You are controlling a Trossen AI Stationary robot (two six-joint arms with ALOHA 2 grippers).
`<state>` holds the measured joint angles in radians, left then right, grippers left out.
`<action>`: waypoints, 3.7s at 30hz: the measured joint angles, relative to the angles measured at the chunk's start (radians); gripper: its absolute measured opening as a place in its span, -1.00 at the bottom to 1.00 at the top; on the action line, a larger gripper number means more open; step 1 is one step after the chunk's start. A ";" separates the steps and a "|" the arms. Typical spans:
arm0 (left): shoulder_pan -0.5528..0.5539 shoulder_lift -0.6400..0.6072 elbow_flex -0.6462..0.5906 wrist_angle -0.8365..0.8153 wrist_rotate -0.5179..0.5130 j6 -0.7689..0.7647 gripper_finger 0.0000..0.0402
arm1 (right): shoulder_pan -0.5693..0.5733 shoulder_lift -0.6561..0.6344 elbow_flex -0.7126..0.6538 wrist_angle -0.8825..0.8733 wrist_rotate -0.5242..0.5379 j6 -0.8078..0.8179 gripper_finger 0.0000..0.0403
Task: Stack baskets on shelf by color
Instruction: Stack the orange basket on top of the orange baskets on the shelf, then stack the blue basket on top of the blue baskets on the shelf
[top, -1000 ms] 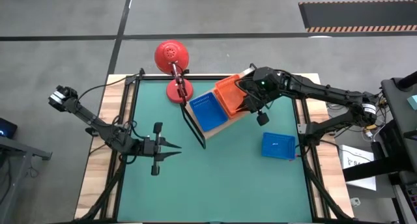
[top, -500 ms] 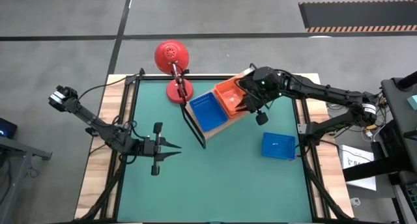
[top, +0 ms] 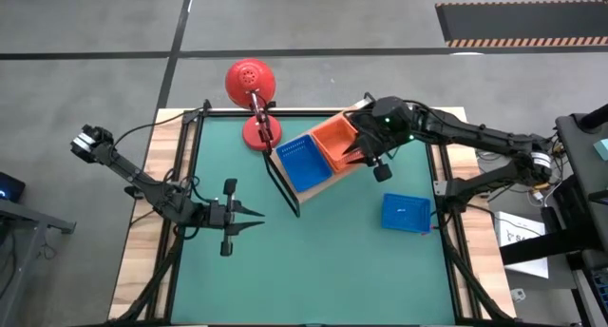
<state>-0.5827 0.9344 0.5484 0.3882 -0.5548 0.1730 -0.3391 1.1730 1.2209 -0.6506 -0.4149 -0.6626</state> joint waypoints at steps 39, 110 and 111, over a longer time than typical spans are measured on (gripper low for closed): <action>0.000 0.000 0.000 -0.002 0.000 0.025 -0.74 | 0.191 -0.060 0.010 -0.026 -0.030 0.230 -0.96; 0.000 0.000 0.008 0.021 0.000 0.078 -0.74 | 0.751 0.402 -0.076 -0.637 0.678 2.130 -0.07; 0.000 0.000 0.008 0.021 0.000 0.078 -0.74 | 0.751 0.402 -0.086 -0.631 0.678 2.139 -0.07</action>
<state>-0.5827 0.9348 0.5568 0.4088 -0.5545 0.2508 0.4116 1.5749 1.1349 -1.2811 0.2633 1.4761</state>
